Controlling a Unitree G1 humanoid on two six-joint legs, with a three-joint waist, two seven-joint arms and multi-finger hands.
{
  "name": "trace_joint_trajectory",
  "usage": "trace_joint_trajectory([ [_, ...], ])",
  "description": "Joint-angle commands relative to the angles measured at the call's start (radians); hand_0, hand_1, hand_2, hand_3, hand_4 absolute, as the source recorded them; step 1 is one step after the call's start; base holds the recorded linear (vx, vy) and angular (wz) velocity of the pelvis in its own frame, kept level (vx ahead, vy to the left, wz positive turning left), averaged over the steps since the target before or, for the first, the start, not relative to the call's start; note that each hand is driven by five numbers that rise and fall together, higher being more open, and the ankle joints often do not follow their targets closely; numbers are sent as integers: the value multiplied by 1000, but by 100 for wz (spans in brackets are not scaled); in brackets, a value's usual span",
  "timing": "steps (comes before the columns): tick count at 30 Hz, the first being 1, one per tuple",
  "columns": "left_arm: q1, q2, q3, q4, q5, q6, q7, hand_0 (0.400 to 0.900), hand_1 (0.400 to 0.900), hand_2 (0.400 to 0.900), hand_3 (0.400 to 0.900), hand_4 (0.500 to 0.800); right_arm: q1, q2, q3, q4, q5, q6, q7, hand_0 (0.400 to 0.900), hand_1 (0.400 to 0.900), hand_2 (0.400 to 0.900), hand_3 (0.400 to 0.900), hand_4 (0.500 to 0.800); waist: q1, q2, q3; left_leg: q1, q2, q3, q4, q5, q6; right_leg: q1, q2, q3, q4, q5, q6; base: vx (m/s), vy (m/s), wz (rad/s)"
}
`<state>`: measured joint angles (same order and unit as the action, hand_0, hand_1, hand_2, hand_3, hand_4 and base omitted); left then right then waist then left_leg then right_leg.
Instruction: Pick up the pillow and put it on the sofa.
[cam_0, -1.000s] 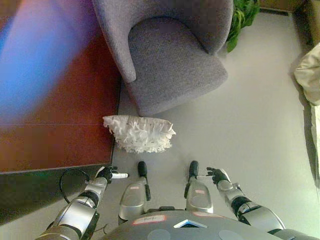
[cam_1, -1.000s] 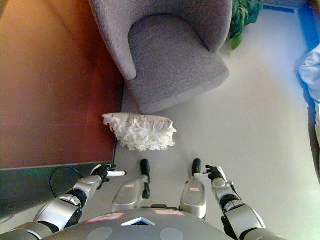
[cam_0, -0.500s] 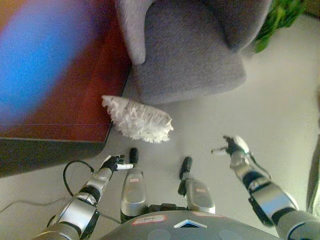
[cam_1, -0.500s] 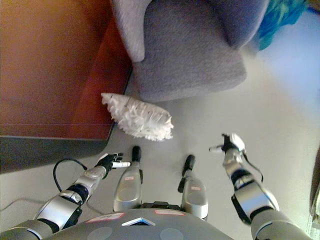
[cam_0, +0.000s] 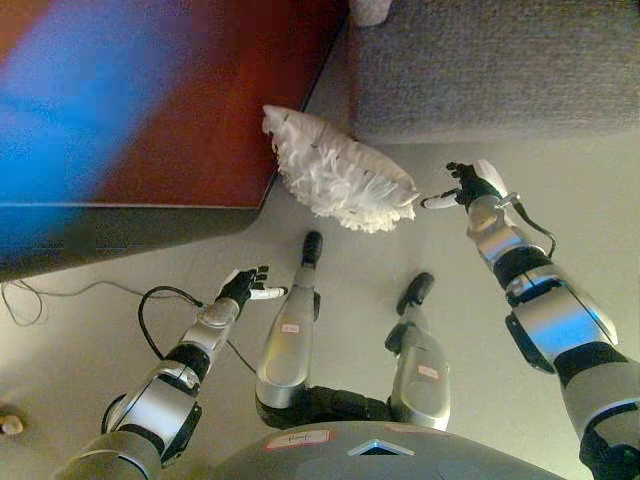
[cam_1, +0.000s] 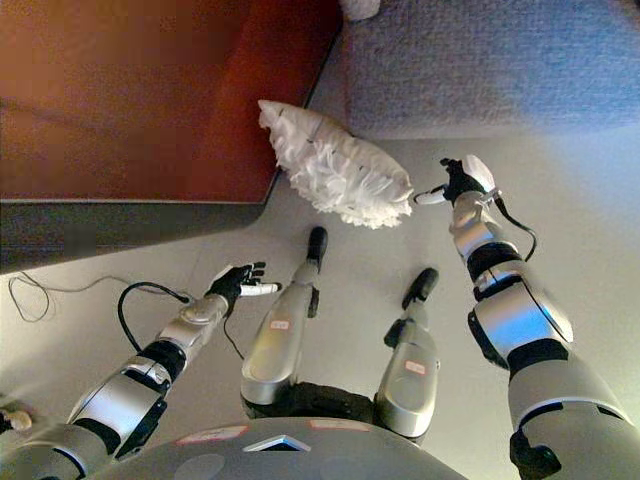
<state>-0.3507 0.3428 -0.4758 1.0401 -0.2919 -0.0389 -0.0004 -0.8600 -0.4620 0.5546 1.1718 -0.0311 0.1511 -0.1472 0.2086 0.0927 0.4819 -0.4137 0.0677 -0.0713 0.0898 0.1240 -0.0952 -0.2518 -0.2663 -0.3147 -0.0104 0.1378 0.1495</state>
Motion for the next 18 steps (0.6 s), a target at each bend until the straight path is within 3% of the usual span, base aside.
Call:
trace_joint_trajectory([
  [1,18,23,-32,-2,-60,-44,40,900,900,900,900,800,-72,-54,34,-47,32,3,-10,900,900,900,900,800,20,18,-1,-75,-7,-22,56,-23,-4,-67,-101,78,149,-62,51,-18,96,9],
  [18,47,-12,-45,-61,-104,-135,76,900,900,900,900,800,-165,-7,35,-50,65,29,-12,900,900,900,900,800,48,46,38,-134,-36,-34,40,4,9,-153,-102,83,188,-62,54,-3,56,4],
])
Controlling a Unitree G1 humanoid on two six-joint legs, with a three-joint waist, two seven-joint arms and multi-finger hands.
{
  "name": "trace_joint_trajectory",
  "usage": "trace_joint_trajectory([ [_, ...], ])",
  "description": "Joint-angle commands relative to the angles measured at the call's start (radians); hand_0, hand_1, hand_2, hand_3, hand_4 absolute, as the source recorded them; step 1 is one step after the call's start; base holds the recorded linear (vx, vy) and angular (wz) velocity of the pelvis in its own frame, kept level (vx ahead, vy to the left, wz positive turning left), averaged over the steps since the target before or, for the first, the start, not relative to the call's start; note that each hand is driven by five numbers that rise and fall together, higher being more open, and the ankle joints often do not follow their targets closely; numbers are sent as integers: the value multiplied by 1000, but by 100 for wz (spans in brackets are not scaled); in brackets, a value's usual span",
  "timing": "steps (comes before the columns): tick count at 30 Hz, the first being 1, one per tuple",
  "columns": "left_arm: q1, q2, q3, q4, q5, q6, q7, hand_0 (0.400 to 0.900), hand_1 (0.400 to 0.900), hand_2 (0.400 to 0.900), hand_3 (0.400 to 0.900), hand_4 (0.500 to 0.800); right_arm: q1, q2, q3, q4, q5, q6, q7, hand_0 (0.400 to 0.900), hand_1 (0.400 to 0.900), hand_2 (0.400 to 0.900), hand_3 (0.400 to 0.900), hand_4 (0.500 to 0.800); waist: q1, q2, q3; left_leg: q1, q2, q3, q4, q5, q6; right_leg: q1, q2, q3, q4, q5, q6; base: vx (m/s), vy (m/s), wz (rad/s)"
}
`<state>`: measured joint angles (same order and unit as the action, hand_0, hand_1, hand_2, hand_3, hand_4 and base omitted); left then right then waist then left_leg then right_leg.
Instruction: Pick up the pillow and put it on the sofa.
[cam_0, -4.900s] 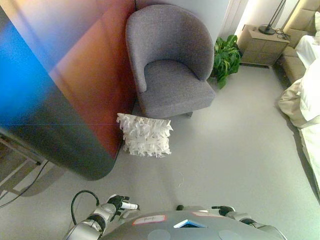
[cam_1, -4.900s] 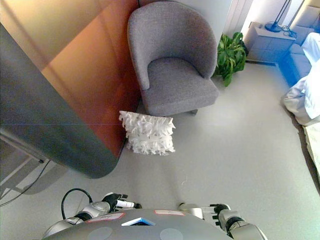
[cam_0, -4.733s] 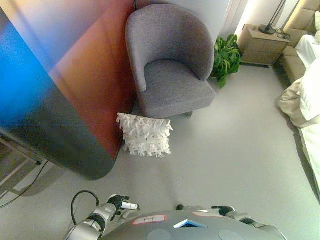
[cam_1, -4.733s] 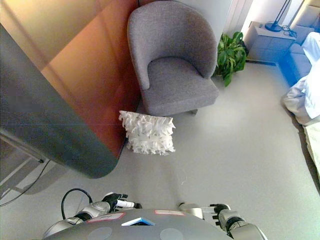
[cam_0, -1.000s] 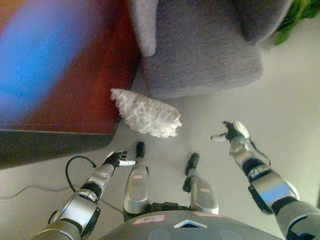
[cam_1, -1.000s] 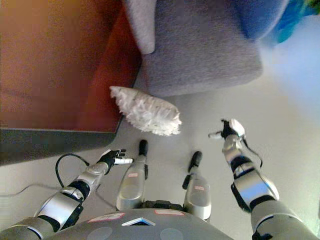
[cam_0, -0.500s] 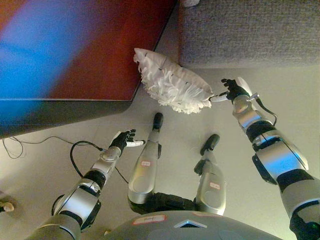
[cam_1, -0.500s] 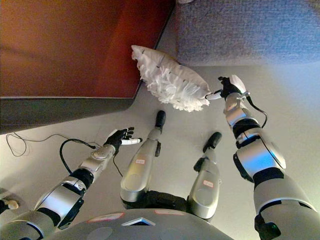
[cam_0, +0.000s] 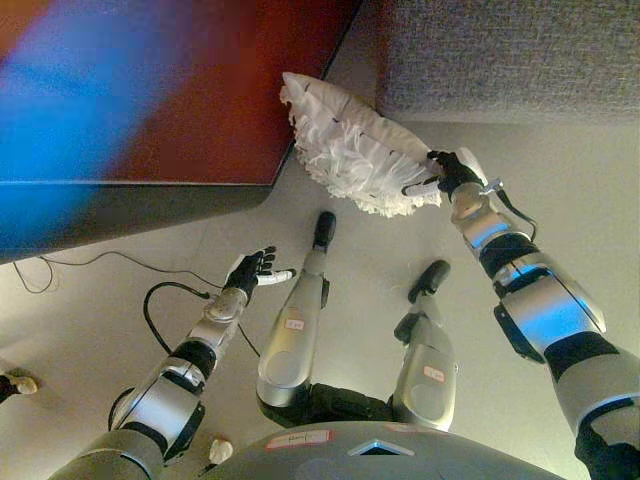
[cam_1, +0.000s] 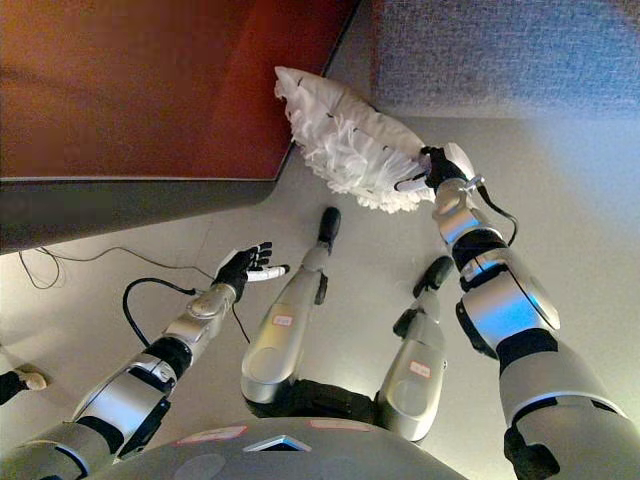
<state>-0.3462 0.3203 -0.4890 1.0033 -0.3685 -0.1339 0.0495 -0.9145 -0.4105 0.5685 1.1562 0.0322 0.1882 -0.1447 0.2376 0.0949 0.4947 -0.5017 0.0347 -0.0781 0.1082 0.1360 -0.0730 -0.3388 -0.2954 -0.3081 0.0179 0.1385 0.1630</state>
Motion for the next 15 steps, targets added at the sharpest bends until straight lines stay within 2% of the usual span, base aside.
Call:
trace_joint_trajectory([
  [1,44,10,-33,-26,-29,-44,26,900,900,900,900,800,-114,-59,22,-33,1,-6,-15,900,900,900,900,800,20,45,25,-48,-4,-28,23,-7,-14,-69,-74,76,162,-63,40,25,70,7],
  [9,92,27,-62,-148,-107,-126,24,900,900,900,900,800,-219,-83,50,-36,-26,51,-37,900,900,900,900,800,51,93,25,-152,-29,-49,27,17,-6,-206,-72,87,229,-74,36,7,76,9],
  [11,115,41,-62,-191,-131,-142,23,900,900,900,900,800,-257,-99,59,-39,-33,64,-36,900,900,900,900,800,59,106,25,-183,-35,-55,29,24,-5,-248,-68,94,246,-78,34,-30,62,9],
  [15,147,55,-52,-223,-175,-186,23,900,900,900,900,800,-328,-114,84,-36,-51,74,-23,900,900,900,900,800,78,127,25,-240,-38,-62,42,31,-5,-321,-69,106,289,-92,28,-51,61,3],
])
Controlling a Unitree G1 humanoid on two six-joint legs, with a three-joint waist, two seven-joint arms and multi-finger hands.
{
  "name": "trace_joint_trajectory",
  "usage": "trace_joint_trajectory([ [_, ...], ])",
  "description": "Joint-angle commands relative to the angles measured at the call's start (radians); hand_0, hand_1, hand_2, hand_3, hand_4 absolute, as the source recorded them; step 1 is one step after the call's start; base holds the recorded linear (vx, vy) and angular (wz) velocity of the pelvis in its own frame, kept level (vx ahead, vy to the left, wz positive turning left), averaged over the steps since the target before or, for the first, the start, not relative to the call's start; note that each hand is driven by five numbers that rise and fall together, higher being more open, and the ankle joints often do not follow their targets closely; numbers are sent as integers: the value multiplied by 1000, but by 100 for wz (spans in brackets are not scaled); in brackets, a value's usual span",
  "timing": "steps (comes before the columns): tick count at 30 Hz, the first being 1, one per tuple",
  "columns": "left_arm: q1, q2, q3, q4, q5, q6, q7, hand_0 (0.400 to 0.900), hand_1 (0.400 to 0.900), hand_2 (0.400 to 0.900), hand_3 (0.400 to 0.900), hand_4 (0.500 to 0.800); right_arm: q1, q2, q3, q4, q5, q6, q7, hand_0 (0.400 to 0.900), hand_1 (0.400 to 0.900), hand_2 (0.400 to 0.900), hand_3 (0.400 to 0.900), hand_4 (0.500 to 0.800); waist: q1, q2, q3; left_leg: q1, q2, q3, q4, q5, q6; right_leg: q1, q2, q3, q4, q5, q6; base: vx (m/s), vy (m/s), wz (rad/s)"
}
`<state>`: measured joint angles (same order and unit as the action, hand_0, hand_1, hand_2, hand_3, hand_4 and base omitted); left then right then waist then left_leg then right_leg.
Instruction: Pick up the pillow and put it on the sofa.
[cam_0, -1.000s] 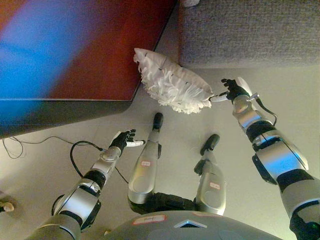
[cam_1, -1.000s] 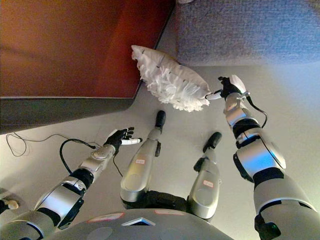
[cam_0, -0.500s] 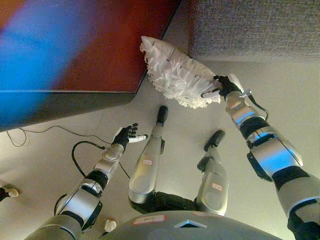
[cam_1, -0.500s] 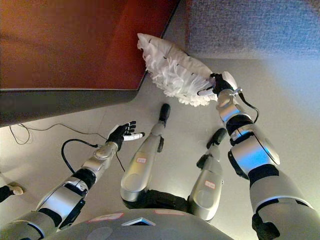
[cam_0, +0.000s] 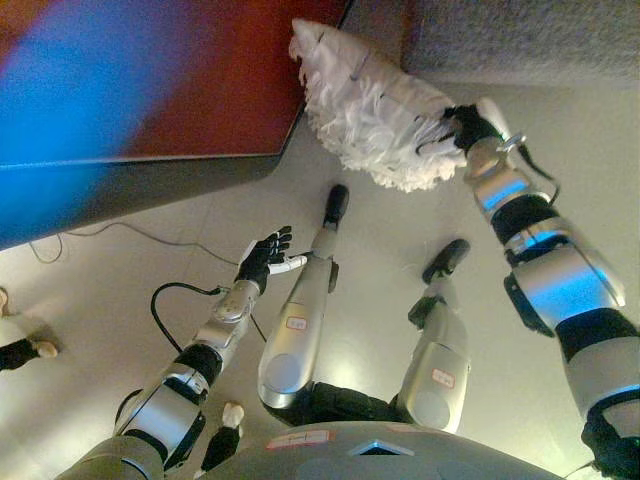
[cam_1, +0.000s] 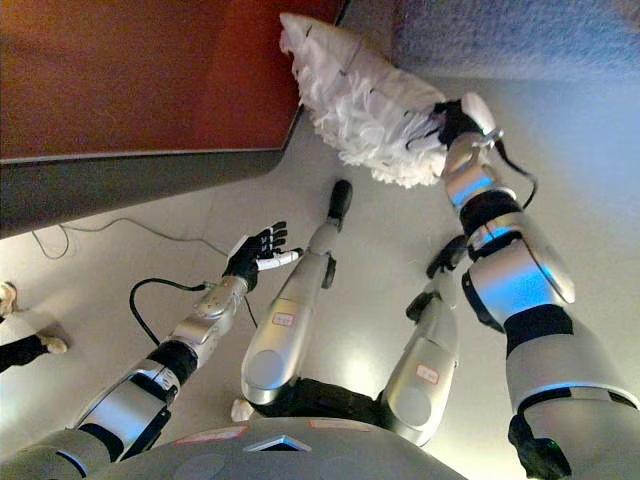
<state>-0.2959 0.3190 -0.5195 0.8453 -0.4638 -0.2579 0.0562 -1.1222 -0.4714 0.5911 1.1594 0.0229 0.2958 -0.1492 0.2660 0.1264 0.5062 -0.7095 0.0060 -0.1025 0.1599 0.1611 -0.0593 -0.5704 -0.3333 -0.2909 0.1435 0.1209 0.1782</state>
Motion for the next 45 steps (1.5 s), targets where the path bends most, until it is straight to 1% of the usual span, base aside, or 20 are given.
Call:
trace_joint_trajectory([
  [1,104,60,-19,-78,-83,-65,19,900,900,900,900,800,-138,-56,67,-37,-33,-34,-10,694,694,694,694,676,54,100,14,-45,-9,-40,-7,8,-19,-106,-31,93,173,-79,12,-52,53,-1],
  [2,116,60,-12,-88,-86,-75,22,900,900,900,900,800,-158,-62,73,-35,-23,-39,7,488,488,488,488,553,59,106,14,-57,-9,-44,-6,11,-19,-119,-28,99,179,-85,11,-44,44,-2],
  [3,120,59,-9,-89,-86,-78,22,900,900,900,900,800,-162,-63,74,-34,-17,-41,12,400,400,400,400,500,61,108,14,-59,-8,-45,-6,11,-19,-122,-27,100,181,-86,10,-48,52,-1],
  [6,145,70,5,-115,-103,-91,9,900,900,900,900,800,-192,-82,72,-27,16,-64,4,400,400,400,400,500,65,123,14,-79,-7,-40,-2,15,-22,-149,-23,110,194,-99,10,-48,57,4],
  [11,177,74,12,-131,-103,-100,-18,900,900,900,900,800,-218,-113,76,-31,4,-91,5,400,400,400,400,500,63,132,14,-74,-5,-30,-1,15,-25,-145,-20,109,192,-104,11,-26,45,-5],
  [14,188,75,10,-136,-108,-111,-22,900,900,900,900,800,-226,-123,75,-35,-6,-89,10,400,400,400,400,500,58,134,14,-65,-3,-24,-1,15,-27,-134,-17,110,186,-106,12,-9,41,-10],
  [18,196,80,1,-148,-115,-109,-20,900,900,900,900,800,-223,-136,74,-37,-8,-103,8,400,400,400,400,500,53,135,14,-43,-3,-19,-5,13,-28,-110,-15,106,176,-104,14,1,11,-8],
  [22,201,86,5,-146,-114,-101,-18,900,900,900,900,800,-212,-138,74,-44,-18,-117,33,400,400,400,400,500,49,128,14,-18,-4,-21,-9,8,-27,-83,-10,101,169,-103,13,8,-25,-11],
  [26,198,93,12,-128,-99,-54,-41,900,900,900,900,800,-188,-140,82,-69,-26,-139,86,400,400,400,400,500,37,104,14,33,1,-16,-24,1,-28,-23,-2,86,142,-97,11,19,-64,-11],
  [28,194,95,14,-103,-73,-51,-38,900,900,900,900,800,-172,-140,86,-81,-24,-149,114,400,400,400,400,500,31,87,14,63,9,-10,-36,-1,-29,10,-1,77,123,-92,13,15,-114,-11],
  [29,190,99,17,-90,-63,-43,-40,900,900,900,900,800,-162,-142,88,-91,-14,-155,138,400,400,400,400,500,27,75,14,83,14,-6,-44,-3,-30,33,0,71,109,-88,14,14,-122,-12],
  [31,181,105,23,-69,-51,-17,-45,900,900,900,900,800,-139,-148,87,-117,2,-166,160,400,400,400,400,500,19,55,14,118,22,1,-54,-7,-31,73,1,63,90,-83,15,18,-121,-10],
  [34,170,112,38,-27,-14,38,-57,900,900,900,900,800,-94,-173,76,-183,17,-183,218,400,400,400,400,500,1,16,14,190,40,18,-69,-17,-35,147,6,52,60,-75,17,39,-138,-12],
  [36,168,114,47,26,7,81,-86,900,900,900,900,800,-53,-193,71,-242,27,-186,267,400,400,400,400,500,-13,-14,-9,233,57,34,-79,-26,-40,190,16,41,35,-69,18,67,-130,-13],
  [38,171,116,56,68,24,108,-105,900,900,900,900,800,-22,-212,68,-292,45,-186,306,400,400,400,400,500,-23,-37,-33,269,72,45,-90,-33,-44,226,28,33,14,-65,16,92,-125,-14],
  [39,173,118,66,96,37,118,-106,900,900,900,900,800,2,-227,63,-332,44,-187,339,400,400,400,400,500,-32,-51,-49,296,83,55,-100,-36,-48,252,37,29,0,-65,15,114,-137,-16],
  [42,174,127,99,144,71,155,-112,900,900,900,900,800,53,-268,57,-445,38,-172,403,400,400,400,400,500,-50,-84,-90,362,109,82,-136,-41,-55,311,56,23,-31,-65,12,120,-137,-8],
  [45,180,137,127,163,106,181,-118,900,900,900,900,800,93,-310,41,-542,36,-166,437,400,400,400,400,500,-64,-109,-127,417,125,99,-169,-44,-59,360,72,21,-55,-65,10,122,-118,1],
])
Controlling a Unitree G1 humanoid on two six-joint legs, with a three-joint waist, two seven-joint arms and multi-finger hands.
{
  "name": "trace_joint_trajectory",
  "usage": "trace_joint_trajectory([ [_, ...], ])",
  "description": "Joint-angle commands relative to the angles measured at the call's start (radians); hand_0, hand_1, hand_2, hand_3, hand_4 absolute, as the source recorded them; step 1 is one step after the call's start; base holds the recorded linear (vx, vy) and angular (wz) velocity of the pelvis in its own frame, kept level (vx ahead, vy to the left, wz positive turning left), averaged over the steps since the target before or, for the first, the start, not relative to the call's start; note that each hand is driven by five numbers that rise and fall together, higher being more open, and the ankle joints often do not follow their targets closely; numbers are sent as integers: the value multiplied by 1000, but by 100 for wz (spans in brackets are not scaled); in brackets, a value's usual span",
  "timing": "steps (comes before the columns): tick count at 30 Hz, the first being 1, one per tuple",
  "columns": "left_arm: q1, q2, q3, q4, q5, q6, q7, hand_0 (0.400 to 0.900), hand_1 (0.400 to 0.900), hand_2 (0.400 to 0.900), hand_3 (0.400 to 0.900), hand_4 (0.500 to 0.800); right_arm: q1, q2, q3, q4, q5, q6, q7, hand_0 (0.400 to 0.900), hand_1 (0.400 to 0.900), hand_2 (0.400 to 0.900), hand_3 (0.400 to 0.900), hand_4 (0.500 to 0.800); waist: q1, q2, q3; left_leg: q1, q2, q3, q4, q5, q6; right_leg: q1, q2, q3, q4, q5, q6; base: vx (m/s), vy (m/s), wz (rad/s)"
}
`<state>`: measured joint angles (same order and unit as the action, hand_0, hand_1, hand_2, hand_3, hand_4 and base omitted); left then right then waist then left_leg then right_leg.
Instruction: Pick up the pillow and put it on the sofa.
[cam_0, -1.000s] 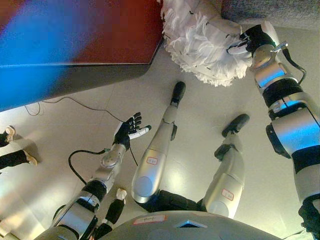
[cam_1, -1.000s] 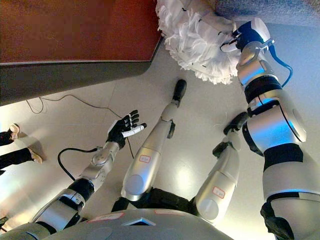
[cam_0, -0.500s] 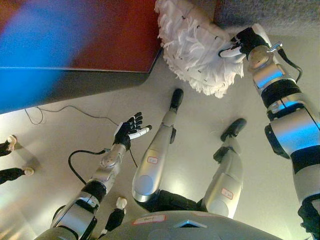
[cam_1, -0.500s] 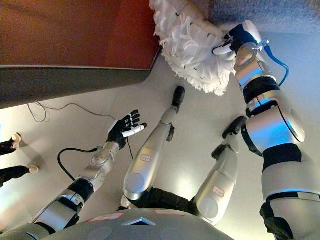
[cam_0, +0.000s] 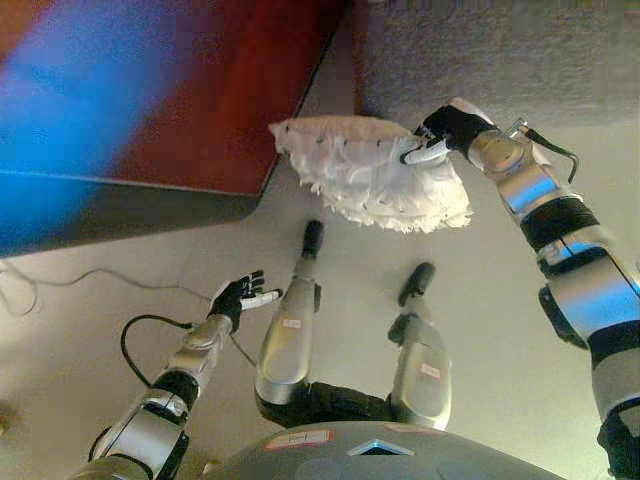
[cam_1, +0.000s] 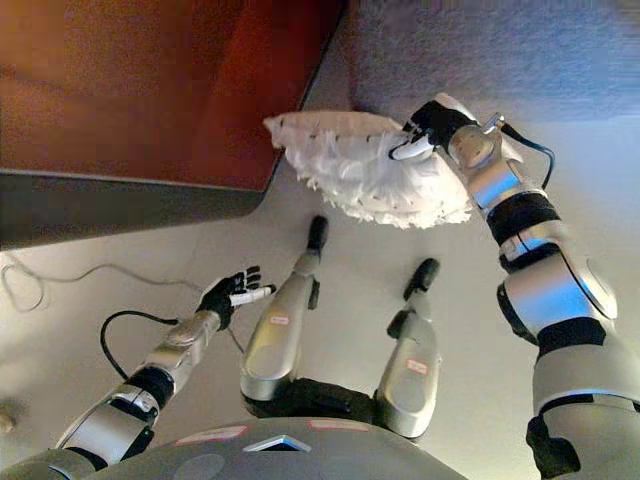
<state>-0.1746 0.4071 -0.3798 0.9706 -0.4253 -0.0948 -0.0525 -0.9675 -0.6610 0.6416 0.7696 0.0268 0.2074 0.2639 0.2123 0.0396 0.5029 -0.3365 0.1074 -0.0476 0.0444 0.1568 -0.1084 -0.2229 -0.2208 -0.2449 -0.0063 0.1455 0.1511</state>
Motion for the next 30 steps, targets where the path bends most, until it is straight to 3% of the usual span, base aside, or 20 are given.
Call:
trace_joint_trajectory([
  [1,61,50,-6,44,79,23,-10,900,900,900,900,800,-50,-130,-22,-172,25,-82,36,400,400,400,400,500,-15,-27,-135,59,27,48,-62,-41,-10,26,-36,-25,88,-91,36,139,-89,2],
  [8,104,43,23,87,178,64,-16,900,900,900,900,800,6,-207,-122,-315,28,-118,110,400,400,400,400,500,-34,-78,-220,164,40,57,-101,-59,-7,129,0,-29,51,-102,24,135,-88,1],
  [19,179,50,65,155,317,116,-46,900,900,900,900,800,4,-312,-223,-376,202,-140,196,400,400,400,400,500,-30,-138,-324,278,60,48,-102,-87,-4,257,33,-31,37,-126,13,176,-70,1],
  [24,205,48,69,185,378,130,-70,900,900,900,900,800,-27,-322,-247,-323,290,-104,159,400,400,400,400,500,-15,-154,-359,325,65,34,-104,-96,-9,313,44,-40,30,-133,10,206,-55,10],
  [30,225,57,53,219,417,130,-80,900,900,900,900,800,-147,-342,-208,-106,403,-48,115,400,400,400,400,500,13,-153,-383,349,62,20,-115,-97,-15,365,49,-57,7,-139,10,140,-20,13],
])
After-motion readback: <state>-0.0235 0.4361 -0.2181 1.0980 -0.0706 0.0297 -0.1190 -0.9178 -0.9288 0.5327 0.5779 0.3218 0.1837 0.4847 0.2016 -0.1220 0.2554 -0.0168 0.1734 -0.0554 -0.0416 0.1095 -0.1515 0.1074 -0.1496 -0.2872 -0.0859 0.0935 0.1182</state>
